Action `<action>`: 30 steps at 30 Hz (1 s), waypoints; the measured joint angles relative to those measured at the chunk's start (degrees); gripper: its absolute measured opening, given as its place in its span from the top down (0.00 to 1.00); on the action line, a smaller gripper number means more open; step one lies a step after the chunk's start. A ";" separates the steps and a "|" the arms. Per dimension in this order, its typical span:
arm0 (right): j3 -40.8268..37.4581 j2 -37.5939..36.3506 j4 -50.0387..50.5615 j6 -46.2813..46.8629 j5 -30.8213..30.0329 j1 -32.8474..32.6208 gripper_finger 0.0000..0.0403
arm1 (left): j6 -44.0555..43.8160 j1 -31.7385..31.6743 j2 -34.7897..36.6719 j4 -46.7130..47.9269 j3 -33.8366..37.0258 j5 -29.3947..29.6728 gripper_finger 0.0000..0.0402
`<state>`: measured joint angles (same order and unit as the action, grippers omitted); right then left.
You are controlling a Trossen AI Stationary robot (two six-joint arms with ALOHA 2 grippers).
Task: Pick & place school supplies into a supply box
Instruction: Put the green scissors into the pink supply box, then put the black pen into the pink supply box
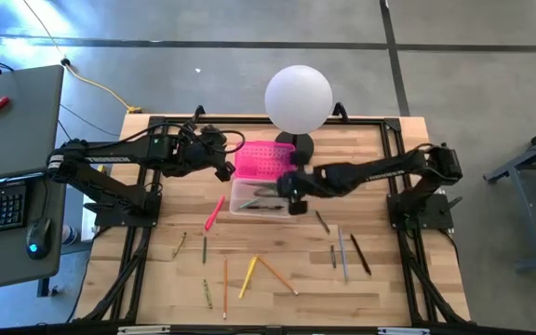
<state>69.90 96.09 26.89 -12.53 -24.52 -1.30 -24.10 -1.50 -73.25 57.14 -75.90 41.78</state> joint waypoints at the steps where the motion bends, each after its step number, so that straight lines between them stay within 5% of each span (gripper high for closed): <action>1: 0.05 0.37 -1.54 -0.32 2.37 0.69 1.00 | 0.02 0.00 0.00 0.02 0.00 0.05 0.67; 6: -0.01 5.25 -4.94 -1.06 8.34 2.84 1.00 | 0.02 0.00 0.02 -0.02 -0.02 1.77 0.67; 13: -0.04 11.78 -4.87 -2.01 8.78 3.97 1.00 | 0.02 0.00 0.02 0.05 -0.02 1.77 0.67; 30: 0.01 12.47 -3.96 -3.09 12.94 3.98 0.87 | -0.13 0.00 0.02 0.04 -0.02 1.36 0.67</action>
<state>69.91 108.55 22.94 -15.63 -11.57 2.68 -24.23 -1.50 -73.23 57.18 -75.92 43.13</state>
